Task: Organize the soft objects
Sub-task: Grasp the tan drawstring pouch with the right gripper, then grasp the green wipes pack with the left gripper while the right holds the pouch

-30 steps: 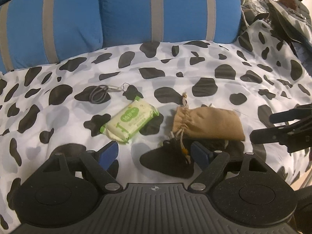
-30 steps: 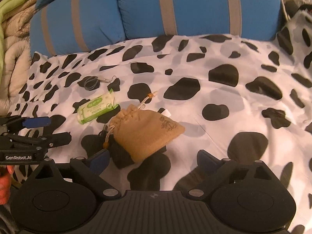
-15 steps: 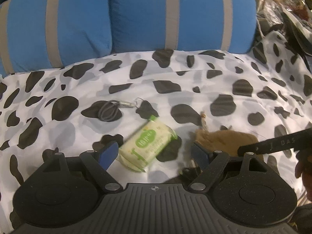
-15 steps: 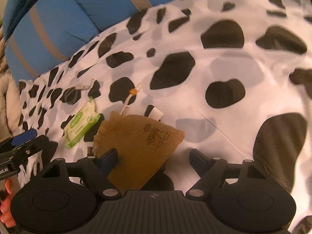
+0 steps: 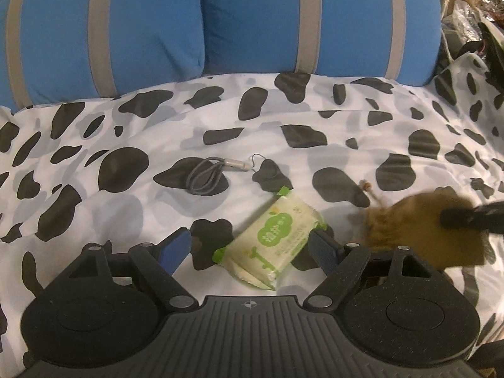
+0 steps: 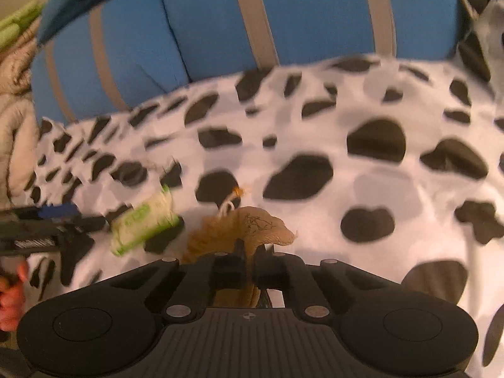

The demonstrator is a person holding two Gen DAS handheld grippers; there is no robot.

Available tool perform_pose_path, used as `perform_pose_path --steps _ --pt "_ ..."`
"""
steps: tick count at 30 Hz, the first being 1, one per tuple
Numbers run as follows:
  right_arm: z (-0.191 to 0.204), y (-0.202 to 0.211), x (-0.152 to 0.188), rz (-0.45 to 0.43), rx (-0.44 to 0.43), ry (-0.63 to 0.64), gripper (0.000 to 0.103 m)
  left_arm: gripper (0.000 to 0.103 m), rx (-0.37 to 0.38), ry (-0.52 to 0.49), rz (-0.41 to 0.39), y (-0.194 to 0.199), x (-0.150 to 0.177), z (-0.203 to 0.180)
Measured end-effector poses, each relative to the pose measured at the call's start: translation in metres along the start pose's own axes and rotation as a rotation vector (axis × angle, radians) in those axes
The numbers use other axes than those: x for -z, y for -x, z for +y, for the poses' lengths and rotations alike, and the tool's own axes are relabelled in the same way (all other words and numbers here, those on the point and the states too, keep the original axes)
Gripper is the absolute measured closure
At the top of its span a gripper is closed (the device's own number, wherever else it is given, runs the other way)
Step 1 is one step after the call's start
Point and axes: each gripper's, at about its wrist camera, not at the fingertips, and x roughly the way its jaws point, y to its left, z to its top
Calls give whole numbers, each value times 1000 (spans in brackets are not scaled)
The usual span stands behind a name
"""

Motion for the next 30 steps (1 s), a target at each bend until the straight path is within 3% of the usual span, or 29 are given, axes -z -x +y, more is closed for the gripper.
perform_pose_path --steps 6,14,21,27,29,30 --pt "-2 42 -13 -141 -10 -4 97 21 15 -58 7 -15 2 -3" --pt "-13 87 -21 -237 23 5 97 21 10 -157 45 -39 3 -14" --pt "-27 106 -18 -249 51 -11 97 21 39 -192 104 -67 3 -22" --pt "-30 93 -9 -159 52 -14 97 21 79 -145 109 -79 1 -14" --pt "-27 90 -7 -146 56 -1 97 25 76 -140 109 -79 0 -15" --pt "-26 90 -6 -144 53 2 97 35 82 -148 108 -77 1 -17"
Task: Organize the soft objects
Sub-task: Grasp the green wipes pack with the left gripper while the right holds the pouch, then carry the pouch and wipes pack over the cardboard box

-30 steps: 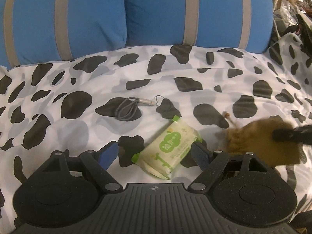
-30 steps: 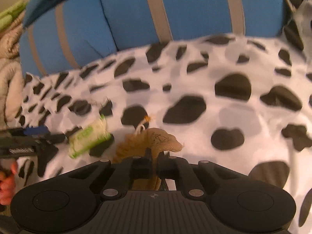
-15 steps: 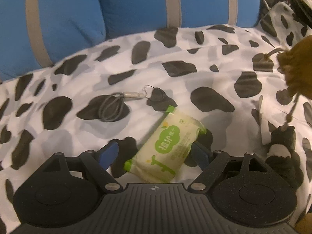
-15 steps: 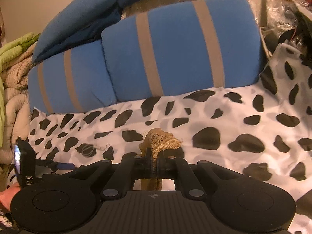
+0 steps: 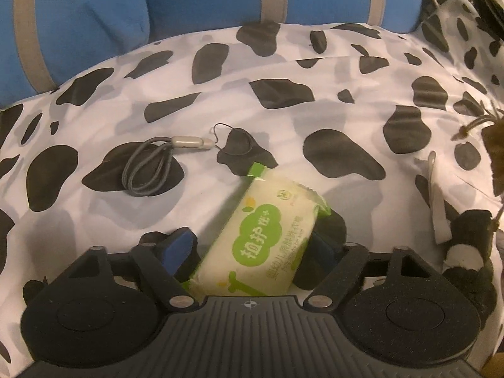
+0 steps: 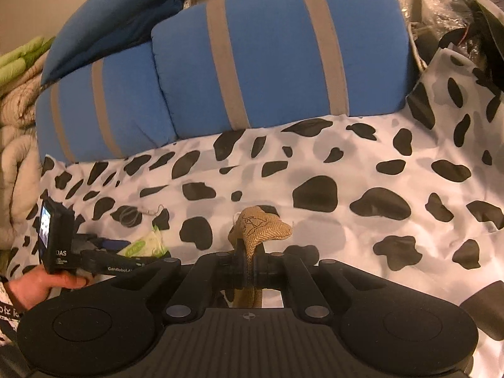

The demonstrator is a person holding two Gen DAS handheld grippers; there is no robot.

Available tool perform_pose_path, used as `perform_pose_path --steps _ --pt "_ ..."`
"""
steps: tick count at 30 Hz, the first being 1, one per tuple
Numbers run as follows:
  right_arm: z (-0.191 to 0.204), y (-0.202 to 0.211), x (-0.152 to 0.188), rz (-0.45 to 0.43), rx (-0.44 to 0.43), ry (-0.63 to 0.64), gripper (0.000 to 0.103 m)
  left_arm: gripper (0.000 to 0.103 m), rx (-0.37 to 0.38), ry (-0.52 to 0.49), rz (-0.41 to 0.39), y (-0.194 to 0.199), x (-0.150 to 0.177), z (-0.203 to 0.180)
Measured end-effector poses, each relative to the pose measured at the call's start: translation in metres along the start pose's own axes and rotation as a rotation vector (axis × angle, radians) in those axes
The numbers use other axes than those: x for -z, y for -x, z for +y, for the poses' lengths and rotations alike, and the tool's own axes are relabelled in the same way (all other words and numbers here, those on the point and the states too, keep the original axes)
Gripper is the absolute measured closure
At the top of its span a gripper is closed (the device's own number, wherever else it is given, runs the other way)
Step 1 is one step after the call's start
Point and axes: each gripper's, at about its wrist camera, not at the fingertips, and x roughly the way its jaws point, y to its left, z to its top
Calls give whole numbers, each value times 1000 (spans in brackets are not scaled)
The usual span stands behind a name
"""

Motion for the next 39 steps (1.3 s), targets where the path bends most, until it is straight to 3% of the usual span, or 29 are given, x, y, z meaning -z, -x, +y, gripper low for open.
perform_pose_path --steps 1,7,16,21,30,39 --pt "1 0 1 1 -4 -1 97 42 5 -7 -1 1 0 -2" --pt "3 -2 5 9 7 7 97 52 11 29 16 8 1 0" --pt "6 18 11 -50 18 4 97 54 48 17 -28 35 6 -15" --pt "7 32 17 -85 15 -3 97 54 100 72 -76 60 9 -21" --pt "18 48 32 -85 -21 12 97 55 104 36 -169 106 24 -51" --pt "26 66 52 -71 -46 5 97 55 78 14 -170 129 52 -71"
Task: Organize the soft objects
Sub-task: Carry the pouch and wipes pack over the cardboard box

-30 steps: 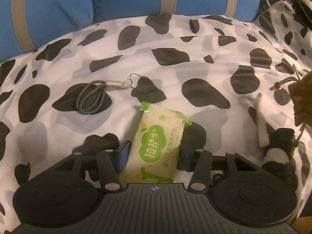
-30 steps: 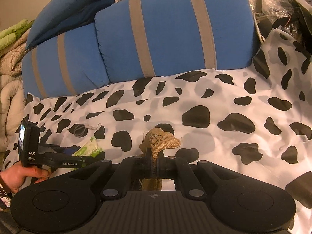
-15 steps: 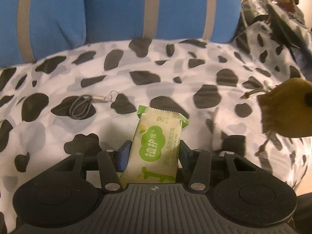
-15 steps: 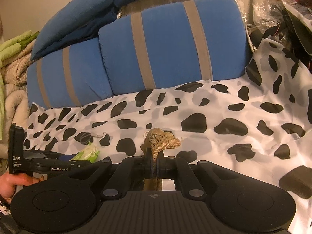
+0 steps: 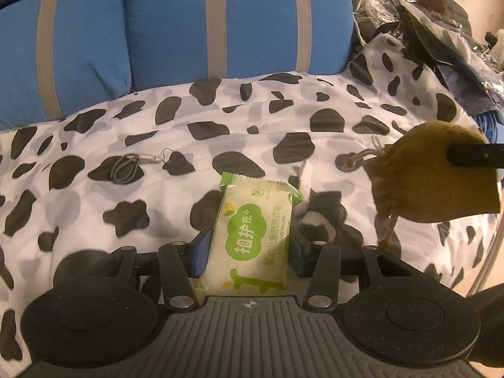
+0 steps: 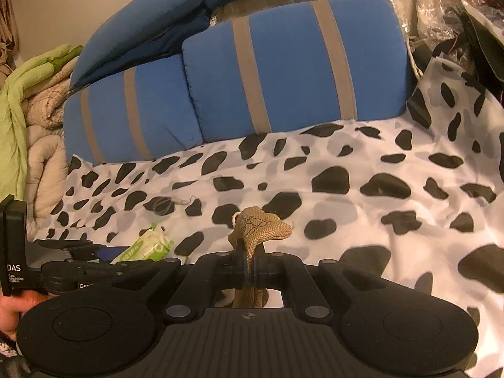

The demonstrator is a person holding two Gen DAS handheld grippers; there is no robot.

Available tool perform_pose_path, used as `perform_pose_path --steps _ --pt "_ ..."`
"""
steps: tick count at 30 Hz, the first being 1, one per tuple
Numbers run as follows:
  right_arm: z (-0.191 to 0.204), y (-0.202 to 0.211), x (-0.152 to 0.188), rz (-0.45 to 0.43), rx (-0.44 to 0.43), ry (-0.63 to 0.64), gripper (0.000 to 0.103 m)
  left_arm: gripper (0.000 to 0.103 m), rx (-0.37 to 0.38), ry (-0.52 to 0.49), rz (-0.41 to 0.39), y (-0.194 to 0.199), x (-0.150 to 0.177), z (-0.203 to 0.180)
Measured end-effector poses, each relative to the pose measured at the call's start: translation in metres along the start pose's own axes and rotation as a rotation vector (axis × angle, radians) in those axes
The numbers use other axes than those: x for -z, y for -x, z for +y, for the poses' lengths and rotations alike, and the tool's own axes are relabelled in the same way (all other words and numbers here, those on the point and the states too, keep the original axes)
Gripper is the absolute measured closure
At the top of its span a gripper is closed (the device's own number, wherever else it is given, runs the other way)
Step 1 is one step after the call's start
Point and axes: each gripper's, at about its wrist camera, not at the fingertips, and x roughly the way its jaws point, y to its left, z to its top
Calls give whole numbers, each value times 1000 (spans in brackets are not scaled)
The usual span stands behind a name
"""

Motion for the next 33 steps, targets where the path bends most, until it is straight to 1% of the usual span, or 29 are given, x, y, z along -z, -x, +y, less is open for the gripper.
perform_pose_path --steps 9,20,25,30,33 --pt "13 20 22 18 -45 -10 97 55 -8 -1 -10 28 24 -20" --pt "32 50 52 46 -103 -21 97 55 -14 58 -15 59 49 -25" --pt "40 61 65 74 -112 -18 97 55 -14 72 -14 71 60 -29" --pt "47 72 78 97 -151 -22 97 55 -14 79 -15 82 69 -33" --pt "52 78 85 126 -187 -19 97 55 -16 84 -9 87 75 -36"
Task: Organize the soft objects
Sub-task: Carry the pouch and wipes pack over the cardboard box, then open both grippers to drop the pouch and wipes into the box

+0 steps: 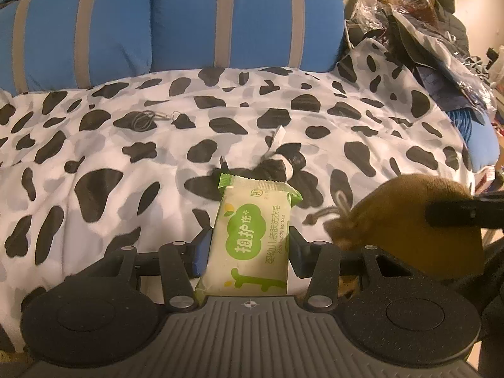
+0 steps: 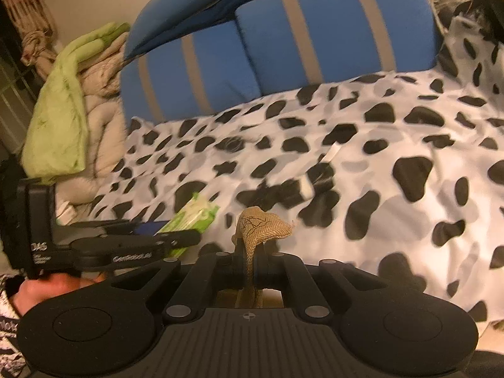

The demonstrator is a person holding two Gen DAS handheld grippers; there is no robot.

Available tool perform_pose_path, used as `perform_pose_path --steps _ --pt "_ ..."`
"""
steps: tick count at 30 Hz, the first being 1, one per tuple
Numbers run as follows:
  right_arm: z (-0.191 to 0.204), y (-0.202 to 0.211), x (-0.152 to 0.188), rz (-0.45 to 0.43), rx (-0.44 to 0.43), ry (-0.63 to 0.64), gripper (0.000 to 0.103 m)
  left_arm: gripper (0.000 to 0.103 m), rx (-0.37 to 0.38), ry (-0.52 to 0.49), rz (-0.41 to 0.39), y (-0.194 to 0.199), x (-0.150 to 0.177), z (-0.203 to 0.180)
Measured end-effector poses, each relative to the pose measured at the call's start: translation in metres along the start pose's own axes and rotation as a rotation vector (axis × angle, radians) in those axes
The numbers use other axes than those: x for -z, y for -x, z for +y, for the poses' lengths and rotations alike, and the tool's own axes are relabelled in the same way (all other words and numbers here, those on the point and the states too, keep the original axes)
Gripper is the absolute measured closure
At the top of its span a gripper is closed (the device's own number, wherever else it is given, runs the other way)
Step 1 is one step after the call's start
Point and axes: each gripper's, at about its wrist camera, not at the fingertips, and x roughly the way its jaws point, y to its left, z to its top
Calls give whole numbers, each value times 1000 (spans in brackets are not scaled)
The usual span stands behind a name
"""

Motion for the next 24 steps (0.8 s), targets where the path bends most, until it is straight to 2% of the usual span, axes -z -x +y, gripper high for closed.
perform_pose_path --steps 3,6,9,15,17,18,19,20,21,22,24 --pt "3 -5 9 93 -34 -7 96 55 -5 5 18 5 7 -2" --pt "9 -14 21 201 -20 21 96 55 -7 11 37 9 13 -4" --pt "15 -23 30 274 -1 57 96 55 -4 15 52 12 17 -6" --pt "17 -30 35 326 -5 65 96 55 -6 10 87 14 24 -11" --pt "15 -33 35 344 -3 61 92 55 -7 13 102 13 26 -11" --pt "15 -35 36 358 12 61 88 55 -7 17 109 13 27 -11" --pt "13 -39 38 378 40 60 71 55 -5 21 116 13 27 -11" --pt "12 -41 39 394 64 58 61 55 -3 24 124 13 28 -11" --pt "10 -43 40 404 89 58 39 55 1 25 132 13 29 -11" --pt "9 -44 40 402 121 61 22 55 4 25 141 12 30 -12" --pt "9 -42 38 382 159 69 12 55 13 17 159 12 32 -14"
